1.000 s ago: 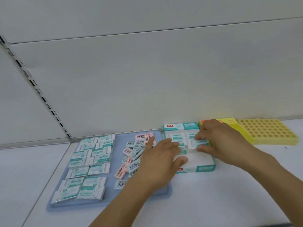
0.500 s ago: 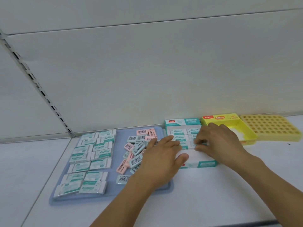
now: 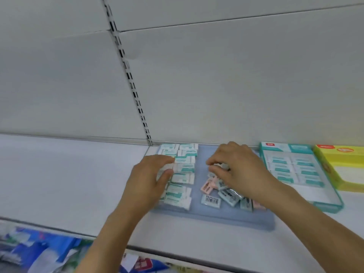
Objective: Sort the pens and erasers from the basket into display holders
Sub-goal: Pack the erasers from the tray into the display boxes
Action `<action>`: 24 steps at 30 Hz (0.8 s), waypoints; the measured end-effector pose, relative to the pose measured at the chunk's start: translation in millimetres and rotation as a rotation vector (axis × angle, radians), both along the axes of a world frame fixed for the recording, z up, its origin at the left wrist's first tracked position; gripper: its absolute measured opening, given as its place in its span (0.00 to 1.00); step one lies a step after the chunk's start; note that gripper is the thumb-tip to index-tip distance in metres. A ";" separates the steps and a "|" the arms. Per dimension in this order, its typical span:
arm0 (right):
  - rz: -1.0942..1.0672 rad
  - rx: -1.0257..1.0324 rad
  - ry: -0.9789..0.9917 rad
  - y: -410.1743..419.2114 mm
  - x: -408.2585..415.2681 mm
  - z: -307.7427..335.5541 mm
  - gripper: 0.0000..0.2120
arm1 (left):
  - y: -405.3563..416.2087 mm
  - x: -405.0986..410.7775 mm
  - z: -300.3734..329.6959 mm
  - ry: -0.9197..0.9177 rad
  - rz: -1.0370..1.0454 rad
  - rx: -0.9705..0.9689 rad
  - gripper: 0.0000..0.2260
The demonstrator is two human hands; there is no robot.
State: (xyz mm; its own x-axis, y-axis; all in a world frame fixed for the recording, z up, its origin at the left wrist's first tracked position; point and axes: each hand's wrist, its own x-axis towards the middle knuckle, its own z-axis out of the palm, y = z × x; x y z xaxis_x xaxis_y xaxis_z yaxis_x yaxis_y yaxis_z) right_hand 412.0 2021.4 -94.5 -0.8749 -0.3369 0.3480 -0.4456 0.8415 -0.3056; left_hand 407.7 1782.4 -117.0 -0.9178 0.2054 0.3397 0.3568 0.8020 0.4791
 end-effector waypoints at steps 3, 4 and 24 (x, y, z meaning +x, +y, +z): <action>0.057 0.092 -0.079 -35.1 -16.7 -6.5 0.14 | -24.0 -11.5 -4.3 -0.149 0.040 -0.112 0.17; 0.049 0.144 -0.108 -43.5 -21.2 -7.5 0.15 | -26.6 -14.4 -5.6 -0.179 0.027 -0.133 0.17; -0.051 -1.074 -0.735 7.7 9.5 17.4 0.10 | 38.3 -3.4 29.5 -0.305 0.068 0.491 0.06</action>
